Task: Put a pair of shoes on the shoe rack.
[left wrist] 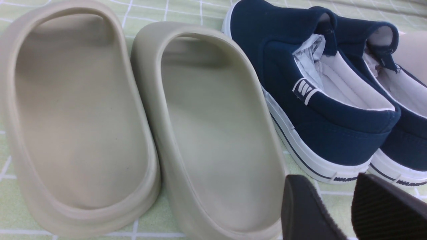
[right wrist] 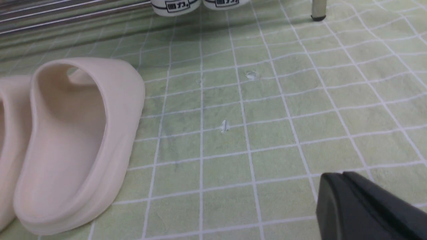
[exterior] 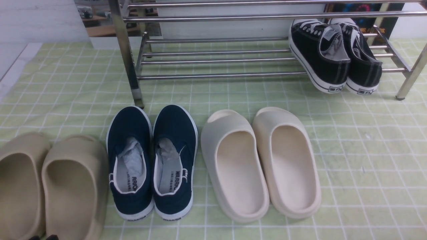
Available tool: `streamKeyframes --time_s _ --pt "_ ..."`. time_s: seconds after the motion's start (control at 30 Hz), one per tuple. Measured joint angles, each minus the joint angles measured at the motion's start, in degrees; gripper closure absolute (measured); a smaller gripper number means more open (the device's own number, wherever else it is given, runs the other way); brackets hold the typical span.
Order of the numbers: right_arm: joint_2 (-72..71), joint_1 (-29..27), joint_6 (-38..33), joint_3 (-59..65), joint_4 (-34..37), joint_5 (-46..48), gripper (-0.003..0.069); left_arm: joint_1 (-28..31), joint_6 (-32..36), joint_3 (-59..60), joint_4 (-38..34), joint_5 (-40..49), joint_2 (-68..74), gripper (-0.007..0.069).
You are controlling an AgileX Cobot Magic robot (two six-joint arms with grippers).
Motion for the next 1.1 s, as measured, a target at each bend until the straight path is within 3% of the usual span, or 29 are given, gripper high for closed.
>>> streamKeyframes --time_s 0.17,1.1 --pt "0.0 0.0 -3.7 -0.1 1.1 0.7 0.0655 0.0 0.0 0.0 -0.1 0.0 0.0 0.0386" --pt "0.0 0.0 -1.5 -0.1 -0.5 0.8 0.0642 0.0 0.0 0.0 -0.1 0.0 0.0 0.0386"
